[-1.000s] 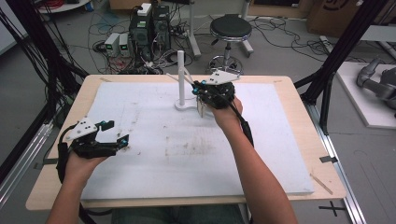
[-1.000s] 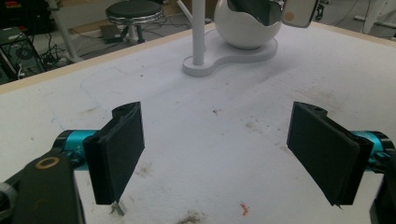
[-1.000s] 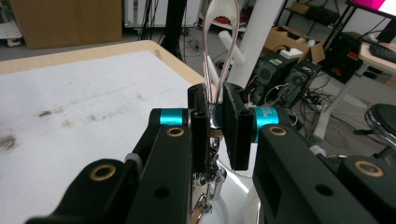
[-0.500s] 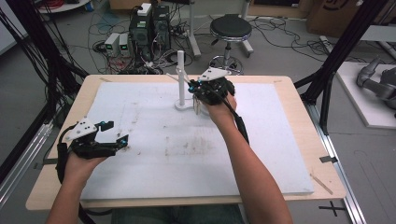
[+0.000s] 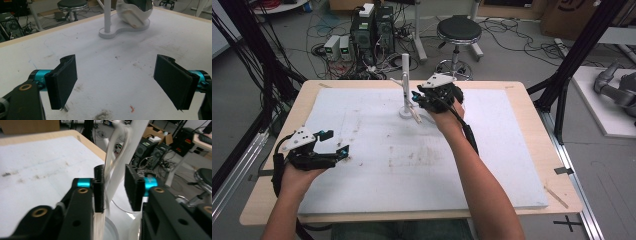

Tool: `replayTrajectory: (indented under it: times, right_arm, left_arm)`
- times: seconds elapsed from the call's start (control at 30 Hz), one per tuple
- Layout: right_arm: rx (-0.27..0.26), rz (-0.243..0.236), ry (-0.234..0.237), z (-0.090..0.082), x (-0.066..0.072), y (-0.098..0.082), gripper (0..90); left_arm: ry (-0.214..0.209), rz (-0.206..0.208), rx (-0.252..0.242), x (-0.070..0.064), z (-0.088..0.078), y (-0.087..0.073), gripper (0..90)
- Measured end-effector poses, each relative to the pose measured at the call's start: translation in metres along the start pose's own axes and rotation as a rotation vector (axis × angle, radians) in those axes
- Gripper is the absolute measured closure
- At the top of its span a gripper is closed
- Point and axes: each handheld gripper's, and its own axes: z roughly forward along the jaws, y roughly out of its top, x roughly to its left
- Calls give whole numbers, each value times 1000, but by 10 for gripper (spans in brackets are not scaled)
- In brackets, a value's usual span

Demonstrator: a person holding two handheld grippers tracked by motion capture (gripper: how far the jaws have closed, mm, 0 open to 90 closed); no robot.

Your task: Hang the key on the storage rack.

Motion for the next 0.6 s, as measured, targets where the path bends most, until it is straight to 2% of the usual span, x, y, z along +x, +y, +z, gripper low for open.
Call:
replayTrajectory:
  times: [0.07,0.3,0.37,0.43,0.6]
  right_arm:
    - [-1,6,14,-3,0,0,665]
    - [1,47,2,-19,-7,-6,478]
    - [2,56,-2,-26,-9,-8,459]
    - [-32,43,-26,-35,-10,-13,445]
    - [-15,49,-47,-56,-17,-35,415]
  left_arm:
    - [1,0,2,0,0,0,190]
    - [-3,5,0,-1,2,1,190]
    - [-7,2,-4,-1,4,2,190]
    - [-12,4,-6,0,7,3,190]
    - [-16,0,-11,0,14,6,190]
